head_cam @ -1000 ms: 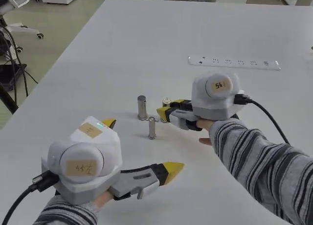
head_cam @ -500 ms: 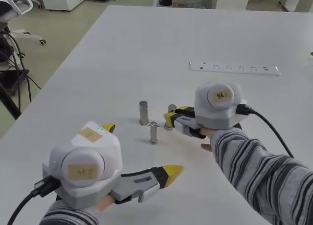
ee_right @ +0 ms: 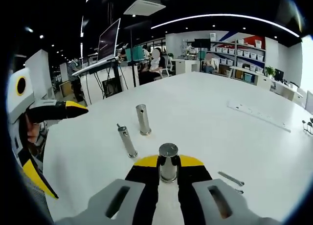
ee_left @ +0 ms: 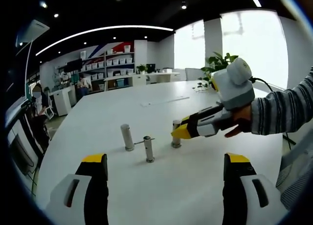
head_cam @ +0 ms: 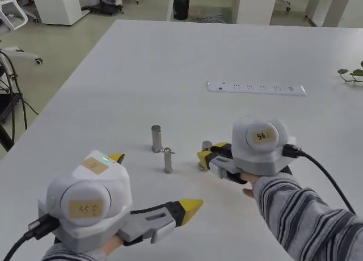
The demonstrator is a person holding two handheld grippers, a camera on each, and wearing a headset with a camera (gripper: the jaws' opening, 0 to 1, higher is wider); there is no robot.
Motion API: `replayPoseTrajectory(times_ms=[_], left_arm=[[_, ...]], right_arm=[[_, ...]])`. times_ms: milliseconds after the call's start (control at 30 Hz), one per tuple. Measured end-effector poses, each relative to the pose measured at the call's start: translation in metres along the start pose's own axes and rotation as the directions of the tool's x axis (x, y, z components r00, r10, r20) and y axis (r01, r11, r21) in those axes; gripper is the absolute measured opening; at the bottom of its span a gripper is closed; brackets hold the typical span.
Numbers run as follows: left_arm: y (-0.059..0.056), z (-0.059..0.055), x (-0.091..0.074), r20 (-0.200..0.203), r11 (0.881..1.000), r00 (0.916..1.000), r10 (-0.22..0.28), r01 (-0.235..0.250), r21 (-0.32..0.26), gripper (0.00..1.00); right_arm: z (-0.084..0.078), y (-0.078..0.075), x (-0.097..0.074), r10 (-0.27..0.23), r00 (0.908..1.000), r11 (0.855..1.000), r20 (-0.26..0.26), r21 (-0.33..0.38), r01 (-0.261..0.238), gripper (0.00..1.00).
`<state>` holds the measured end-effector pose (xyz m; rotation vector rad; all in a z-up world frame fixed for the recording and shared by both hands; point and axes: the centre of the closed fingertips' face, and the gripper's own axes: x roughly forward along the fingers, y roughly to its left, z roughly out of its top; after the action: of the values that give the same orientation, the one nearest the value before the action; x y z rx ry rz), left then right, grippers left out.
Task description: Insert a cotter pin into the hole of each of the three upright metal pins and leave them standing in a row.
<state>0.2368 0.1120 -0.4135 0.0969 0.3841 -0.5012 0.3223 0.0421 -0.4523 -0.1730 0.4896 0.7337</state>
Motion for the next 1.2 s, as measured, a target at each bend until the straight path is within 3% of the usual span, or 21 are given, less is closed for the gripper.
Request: replayPoseTrajectory(times_ms=[533,833,1200], left_arm=[[-0.006,0.004,-0.010,0.023,1.000,0.9997,-0.002,0.003,-0.007,0.96],[-0.006,0.005,-0.012,0.030,1.000,0.9996,0.002,-0.002,-0.005,0.96],[-0.007,0.000,-0.010,0.015,1.000,0.9999,-0.003,0.003,-0.003,0.96]], right_arm=[[-0.013,0.019,-0.031,-0.033,0.9994,0.999,-0.011,-0.013,0.033,0.08],[-0.027,0.024,-0.035,-0.055,0.9979,0.998,-0.033,-0.006,0.055,0.08],[-0.027,0.023,-0.036,-0.103,0.9943,0.995,-0.027,0.002,0.103,0.08]])
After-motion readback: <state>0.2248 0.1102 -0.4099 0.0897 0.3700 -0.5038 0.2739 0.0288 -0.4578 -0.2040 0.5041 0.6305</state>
